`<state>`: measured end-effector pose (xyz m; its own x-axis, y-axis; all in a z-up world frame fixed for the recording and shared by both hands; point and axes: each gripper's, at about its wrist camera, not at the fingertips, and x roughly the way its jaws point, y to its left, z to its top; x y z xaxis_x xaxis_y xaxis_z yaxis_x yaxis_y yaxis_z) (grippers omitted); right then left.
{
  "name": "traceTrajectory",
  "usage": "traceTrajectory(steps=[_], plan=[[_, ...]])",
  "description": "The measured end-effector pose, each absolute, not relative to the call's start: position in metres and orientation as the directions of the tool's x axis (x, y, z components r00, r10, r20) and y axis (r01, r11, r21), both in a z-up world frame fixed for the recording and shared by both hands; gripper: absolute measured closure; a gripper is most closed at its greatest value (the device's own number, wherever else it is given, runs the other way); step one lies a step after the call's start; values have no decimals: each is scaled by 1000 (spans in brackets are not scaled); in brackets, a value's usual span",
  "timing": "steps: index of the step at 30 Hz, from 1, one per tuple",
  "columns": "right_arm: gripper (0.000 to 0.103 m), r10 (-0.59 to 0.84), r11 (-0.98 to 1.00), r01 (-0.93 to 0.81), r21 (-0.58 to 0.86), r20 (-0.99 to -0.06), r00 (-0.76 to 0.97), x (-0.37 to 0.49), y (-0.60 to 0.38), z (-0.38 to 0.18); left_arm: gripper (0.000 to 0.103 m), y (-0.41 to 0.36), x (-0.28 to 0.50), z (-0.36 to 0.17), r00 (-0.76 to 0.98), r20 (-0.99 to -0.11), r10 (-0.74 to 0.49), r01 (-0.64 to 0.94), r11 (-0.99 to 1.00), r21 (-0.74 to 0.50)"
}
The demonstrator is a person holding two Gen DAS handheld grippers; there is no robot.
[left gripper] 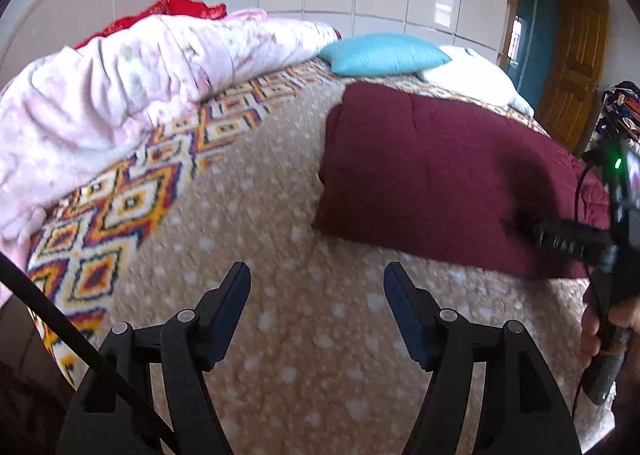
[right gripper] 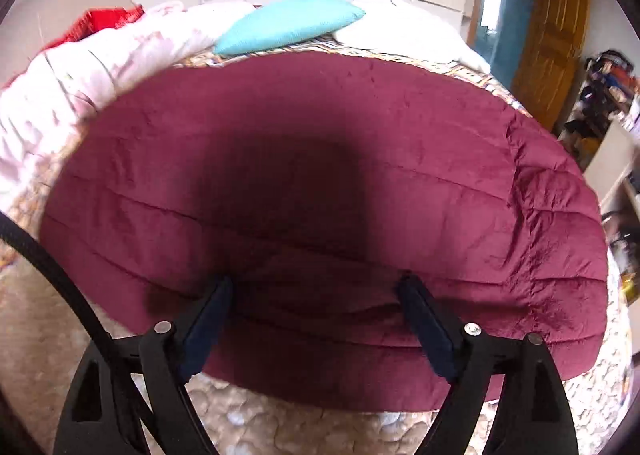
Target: Fold large clothes
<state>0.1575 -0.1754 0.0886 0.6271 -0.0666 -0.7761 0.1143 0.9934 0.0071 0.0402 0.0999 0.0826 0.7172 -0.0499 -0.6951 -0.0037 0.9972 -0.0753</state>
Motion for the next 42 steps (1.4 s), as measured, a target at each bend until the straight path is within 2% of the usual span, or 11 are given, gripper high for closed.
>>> traceTrajectory(steps=[4,10,13,18,25,31,33,36,42], plan=[[15,-12,992,101,75,-742,670,126,-182,109,35,87,27,80,706,-707,-47,2,998,-65],[15,-122,989,148,-21,-683,720,44,-197,117,35,61,-15,77,697,-714,-67,0,996,-94],[15,-156,983,181,-38,-696,701,15,-206,111,35,40,-32,72,679,-730,-75,34,997,-71],[15,-161,967,256,18,-734,660,-32,-221,97,35,16,-48,64,651,-753,-94,89,995,-47],[15,-152,945,318,77,-756,636,-73,-223,83,35,9,-64,53,621,-780,-70,82,996,-24],[15,-136,928,351,126,-762,633,-87,-224,86,35,13,-79,57,609,-790,-69,72,997,-31],[15,-135,928,350,126,-763,632,-92,-222,87,32,9,-81,56,622,-781,-54,87,996,0],[15,-148,933,344,105,-759,634,-100,-218,88,30,3,-72,44,612,-791,-21,101,994,52],[15,-132,936,332,114,-761,635,-105,-211,86,29,6,-53,19,557,-830,-33,113,993,37]])
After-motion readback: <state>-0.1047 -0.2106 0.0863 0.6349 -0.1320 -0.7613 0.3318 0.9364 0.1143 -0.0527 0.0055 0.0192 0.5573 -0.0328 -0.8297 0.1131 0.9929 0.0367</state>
